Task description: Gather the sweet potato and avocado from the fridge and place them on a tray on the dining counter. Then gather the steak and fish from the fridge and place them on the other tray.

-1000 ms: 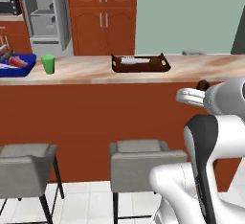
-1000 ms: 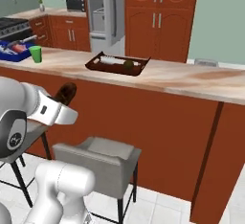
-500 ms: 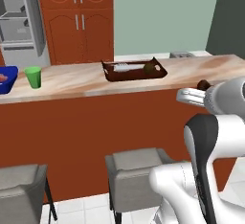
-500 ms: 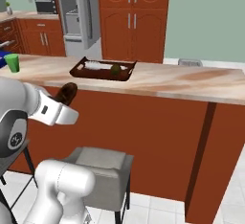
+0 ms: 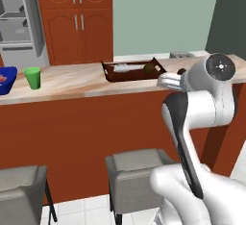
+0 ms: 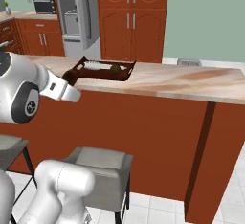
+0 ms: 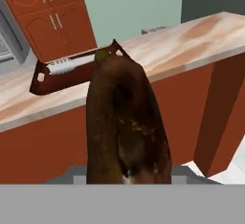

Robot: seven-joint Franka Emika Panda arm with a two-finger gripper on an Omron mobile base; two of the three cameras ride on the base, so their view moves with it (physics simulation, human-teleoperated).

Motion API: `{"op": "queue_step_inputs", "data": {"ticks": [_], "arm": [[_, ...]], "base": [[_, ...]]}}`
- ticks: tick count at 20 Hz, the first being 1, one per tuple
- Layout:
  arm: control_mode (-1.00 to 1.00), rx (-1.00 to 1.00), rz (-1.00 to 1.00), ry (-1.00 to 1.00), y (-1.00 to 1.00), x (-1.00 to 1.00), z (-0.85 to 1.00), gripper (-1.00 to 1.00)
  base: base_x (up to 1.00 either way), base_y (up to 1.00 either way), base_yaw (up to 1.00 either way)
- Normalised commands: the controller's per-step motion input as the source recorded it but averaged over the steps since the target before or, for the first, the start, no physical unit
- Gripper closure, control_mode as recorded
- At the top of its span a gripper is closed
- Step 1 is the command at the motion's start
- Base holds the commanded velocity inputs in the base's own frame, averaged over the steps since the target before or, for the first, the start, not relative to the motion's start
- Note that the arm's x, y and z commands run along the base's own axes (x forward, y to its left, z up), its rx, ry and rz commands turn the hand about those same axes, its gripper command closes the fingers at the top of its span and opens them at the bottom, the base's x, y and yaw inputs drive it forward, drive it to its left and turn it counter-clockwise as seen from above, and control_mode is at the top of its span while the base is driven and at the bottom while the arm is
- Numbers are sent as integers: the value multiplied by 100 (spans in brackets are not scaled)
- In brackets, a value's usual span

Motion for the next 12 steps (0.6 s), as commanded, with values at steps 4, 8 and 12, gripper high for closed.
{"op": "queue_step_inputs", "data": {"ticks": [4,8,12], "arm": [[-100,0,8,19,42,96,30,100],[-100,0,11,19,29,74,16,100],[-100,0,9,5,14,59,-4,100]], "base": [[0,0,0],[0,0,0],[0,0,0]]}}
